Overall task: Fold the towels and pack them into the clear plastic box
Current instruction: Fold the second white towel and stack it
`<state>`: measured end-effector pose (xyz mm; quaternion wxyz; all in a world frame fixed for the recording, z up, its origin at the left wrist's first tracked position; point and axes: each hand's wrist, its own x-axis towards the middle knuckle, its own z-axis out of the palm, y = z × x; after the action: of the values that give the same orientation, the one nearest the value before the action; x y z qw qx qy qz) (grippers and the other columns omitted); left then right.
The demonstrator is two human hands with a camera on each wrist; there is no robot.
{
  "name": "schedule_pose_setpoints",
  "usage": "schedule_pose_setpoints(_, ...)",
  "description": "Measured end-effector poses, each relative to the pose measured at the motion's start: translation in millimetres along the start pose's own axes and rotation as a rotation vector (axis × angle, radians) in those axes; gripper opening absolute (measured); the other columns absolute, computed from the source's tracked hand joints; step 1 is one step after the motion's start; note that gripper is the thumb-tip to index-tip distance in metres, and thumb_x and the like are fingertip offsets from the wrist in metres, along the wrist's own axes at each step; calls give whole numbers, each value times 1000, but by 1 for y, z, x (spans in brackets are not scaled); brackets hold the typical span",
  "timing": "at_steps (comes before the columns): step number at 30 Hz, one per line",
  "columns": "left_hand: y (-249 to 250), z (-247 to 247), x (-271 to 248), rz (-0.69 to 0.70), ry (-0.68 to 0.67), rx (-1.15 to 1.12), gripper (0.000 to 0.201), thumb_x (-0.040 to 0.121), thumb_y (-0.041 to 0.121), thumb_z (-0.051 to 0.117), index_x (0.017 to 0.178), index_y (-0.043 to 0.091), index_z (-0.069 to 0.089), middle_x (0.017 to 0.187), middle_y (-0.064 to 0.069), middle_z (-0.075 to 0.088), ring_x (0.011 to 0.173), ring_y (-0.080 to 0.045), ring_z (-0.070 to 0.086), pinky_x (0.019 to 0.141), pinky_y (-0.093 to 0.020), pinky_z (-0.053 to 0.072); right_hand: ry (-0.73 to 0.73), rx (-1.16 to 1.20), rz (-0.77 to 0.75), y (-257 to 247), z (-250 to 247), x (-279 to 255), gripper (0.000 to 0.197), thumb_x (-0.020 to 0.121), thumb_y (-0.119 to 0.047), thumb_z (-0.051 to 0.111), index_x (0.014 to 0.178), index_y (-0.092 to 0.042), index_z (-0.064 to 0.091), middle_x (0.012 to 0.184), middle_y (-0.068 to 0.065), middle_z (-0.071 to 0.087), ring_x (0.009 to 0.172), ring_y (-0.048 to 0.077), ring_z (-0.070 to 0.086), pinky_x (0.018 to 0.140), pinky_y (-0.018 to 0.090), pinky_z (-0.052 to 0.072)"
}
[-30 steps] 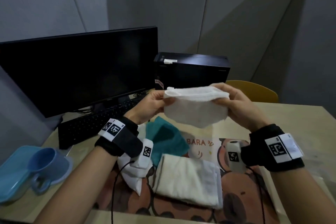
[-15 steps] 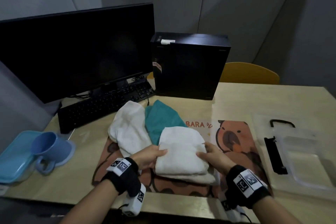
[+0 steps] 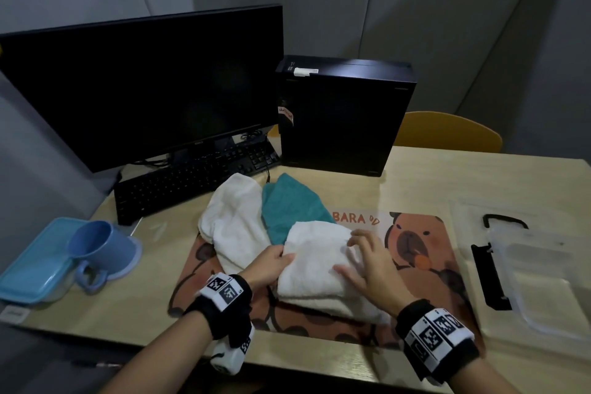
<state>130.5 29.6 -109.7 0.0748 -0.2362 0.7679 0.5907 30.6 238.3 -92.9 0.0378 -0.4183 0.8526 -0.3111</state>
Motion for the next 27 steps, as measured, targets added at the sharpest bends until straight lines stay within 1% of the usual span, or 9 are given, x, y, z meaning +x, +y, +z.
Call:
schedule_pose_setpoints(3,2,-3,3,18,-5,84,22,94,22,48,108,7,55,98,1,61,91,-14,56,80,-25,49,-427,-198,-102,5,2,-1,83,74,-76,42,139,-27,29,153,3,21,141,21,20,111,42,23)
schedule_pose_setpoints(8,16,-11,1,300,178,350,37,90,13,54,124,18,43,110,3,41,102,-11,45,92,-24,39,-624,-304,-10,15,10,1,71,92,-36,48,148,-28,6,159,-2,-1,147,18,0,118,39,11)
schedule_pose_setpoints(10,21,-14,2,413,8,336,27,92,18,53,119,18,52,120,3,44,115,-9,43,102,-21,33,-651,-209,2,15,5,8,64,93,-29,47,148,-26,15,159,-1,5,146,18,5,118,38,14)
schedule_pose_setpoints(12,23,-14,5,296,-218,240,22,96,29,46,111,19,59,119,1,54,115,-10,48,105,-25,34,-646,-74,23,13,-7,16,49,94,-24,47,142,-20,35,154,2,26,142,18,24,114,31,23)
schedule_pose_setpoints(15,24,-17,12,128,-283,8,67,76,76,38,110,23,61,121,3,59,115,-11,52,109,-30,35,-519,179,246,10,-21,34,26,93,-28,51,114,-17,60,115,6,65,105,19,61,85,24,47)
schedule_pose_setpoints(17,19,-20,22,34,-255,-250,89,54,90,44,114,26,59,123,0,61,116,-18,55,105,-35,40,-350,391,447,16,-20,49,31,92,-33,53,115,-14,60,104,4,66,92,18,64,76,23,52)
schedule_pose_setpoints(20,20,-20,29,-27,-141,-358,74,62,81,49,117,31,55,119,4,62,114,-18,57,101,-37,45,-209,362,660,29,-5,72,36,92,-36,50,108,-5,58,108,12,62,98,24,59,85,34,49)
schedule_pose_setpoints(23,26,-13,42,-34,-38,-233,45,86,41,58,124,17,55,122,0,62,114,-19,58,105,-42,43,-290,187,778,31,10,88,45,95,-38,44,110,2,57,114,19,61,104,30,58,85,31,45)
schedule_pose_setpoints(27,27,-9,68,-230,56,-1,50,86,39,60,123,6,55,125,-10,60,113,-26,57,100,-35,45,-435,171,848,25,12,101,63,97,-47,30,131,5,44,137,21,48,122,31,48,101,33,38)
